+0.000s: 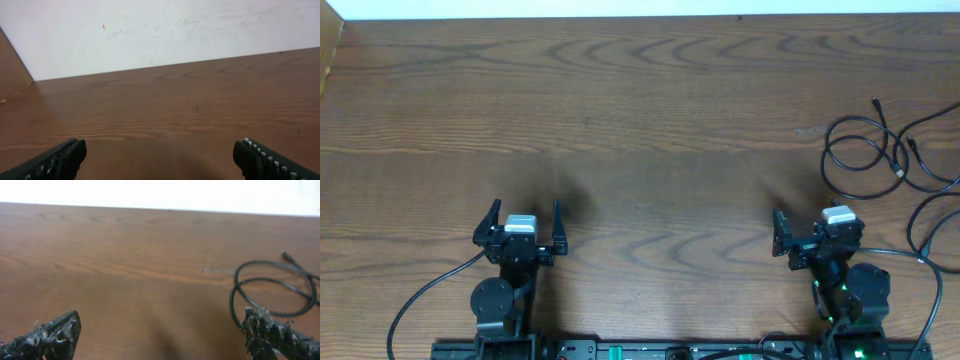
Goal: Untangle cables
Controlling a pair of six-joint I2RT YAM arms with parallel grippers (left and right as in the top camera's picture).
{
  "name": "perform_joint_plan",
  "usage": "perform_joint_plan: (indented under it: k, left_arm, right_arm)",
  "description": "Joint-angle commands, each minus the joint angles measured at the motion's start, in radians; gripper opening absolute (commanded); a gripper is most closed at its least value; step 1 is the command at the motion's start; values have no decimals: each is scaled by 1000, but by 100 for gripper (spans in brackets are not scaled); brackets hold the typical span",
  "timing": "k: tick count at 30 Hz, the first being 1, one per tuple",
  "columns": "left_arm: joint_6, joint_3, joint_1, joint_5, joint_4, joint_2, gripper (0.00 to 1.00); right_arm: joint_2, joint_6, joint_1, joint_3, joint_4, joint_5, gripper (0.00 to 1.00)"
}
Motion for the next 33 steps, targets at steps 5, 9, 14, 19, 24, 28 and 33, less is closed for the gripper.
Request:
perform_joint_plan:
  k: [5,9,14,19,24,28,33]
  left_arm:
    - [13,-14,3,13,-39,-6,98]
    - [13,-14,3,13,-39,-6,98]
    - [13,-14,3,13,-39,-6,98]
    - [13,-14,3,13,-39,-6,98]
    - [13,-14,3,13,-39,-6,98]
    - [13,-14,3,13,-39,-6,98]
    - [13,-14,3,13,-39,-6,98]
  right_arm:
    - [-48,10,0,-1,-5,15,99]
    - [-73,10,0,-1,-5,18,99]
    - [-137,10,0,-1,-5,18,99]
    - [-162,10,-3,-1,-5,18,99]
    - [-162,10,-3,-1,-5,18,99]
    - [-162,10,-3,-1,-5,18,99]
    - [-162,10,-3,-1,-5,18,99]
